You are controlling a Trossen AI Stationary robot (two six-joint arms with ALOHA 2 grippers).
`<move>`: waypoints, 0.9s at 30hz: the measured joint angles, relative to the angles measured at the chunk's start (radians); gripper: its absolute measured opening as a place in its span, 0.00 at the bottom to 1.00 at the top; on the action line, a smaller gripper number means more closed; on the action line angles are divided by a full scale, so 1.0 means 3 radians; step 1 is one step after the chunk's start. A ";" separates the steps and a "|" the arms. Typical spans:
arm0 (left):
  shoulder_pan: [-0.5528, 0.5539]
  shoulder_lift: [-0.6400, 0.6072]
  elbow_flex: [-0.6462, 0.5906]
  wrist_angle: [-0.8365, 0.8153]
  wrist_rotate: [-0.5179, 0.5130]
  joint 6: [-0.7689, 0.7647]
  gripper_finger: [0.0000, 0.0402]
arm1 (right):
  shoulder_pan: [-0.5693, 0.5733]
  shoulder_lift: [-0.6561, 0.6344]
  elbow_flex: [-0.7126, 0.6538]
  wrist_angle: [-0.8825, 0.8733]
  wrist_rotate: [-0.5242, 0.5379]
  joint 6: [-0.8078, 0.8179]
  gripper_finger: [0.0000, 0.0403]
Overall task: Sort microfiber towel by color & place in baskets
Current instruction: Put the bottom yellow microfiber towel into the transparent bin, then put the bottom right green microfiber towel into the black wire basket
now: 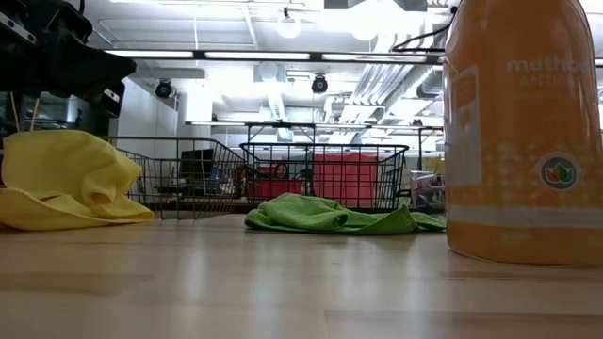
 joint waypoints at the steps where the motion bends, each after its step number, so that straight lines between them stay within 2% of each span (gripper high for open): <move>1: 0.0000 0.0001 -0.0001 0.0001 0.0000 -0.0001 0.01 | -0.0019 0.0000 0.0000 0.0050 -0.0078 -0.0069 0.03; 5: 0.0000 0.0000 -0.0001 0.0001 0.0000 -0.0001 0.01 | -0.0031 0.0000 0.0000 0.0185 -0.0279 -0.0372 0.14; 9: 0.0000 0.0000 0.0000 0.0001 0.0000 -0.0001 0.01 | -0.0030 0.0000 0.0000 0.0190 -0.0321 -0.0722 0.33; 12: 0.0000 0.0001 0.0000 0.0000 0.0000 -0.0001 0.01 | -0.0030 0.0000 0.0000 0.0073 -0.0198 -0.0847 0.48; 14: 0.0000 0.0000 0.0000 0.0001 0.0000 0.0000 0.01 | -0.0030 -0.0009 0.0005 -0.0003 -0.0255 -0.0849 0.56; 17: 0.0000 0.0001 -0.0001 0.0001 0.0000 -0.0001 0.01 | -0.0030 -0.0084 0.0010 -0.0015 -0.0842 -0.0846 0.64; 20: 0.0000 0.0000 0.0000 0.0000 -0.0001 -0.0001 0.01 | 0.0006 -0.0232 0.0010 -0.0015 -0.1750 -0.0656 0.67; 22: 0.0000 0.0001 -0.0001 0.0001 0.0000 0.0000 0.01 | 0.0124 -0.0395 0.0011 -0.0013 -0.2231 -0.0378 0.66; 24: 0.0000 0.0000 0.0000 0.0000 -0.0001 -0.0001 0.01 | 0.0357 -0.0597 0.0014 -0.0015 -0.2492 -0.0094 0.65; 27: 0.0000 0.0001 0.0000 0.0001 -0.0001 -0.0001 0.01 | 0.0873 -0.0887 0.0017 -0.0049 -0.2597 0.0436 0.64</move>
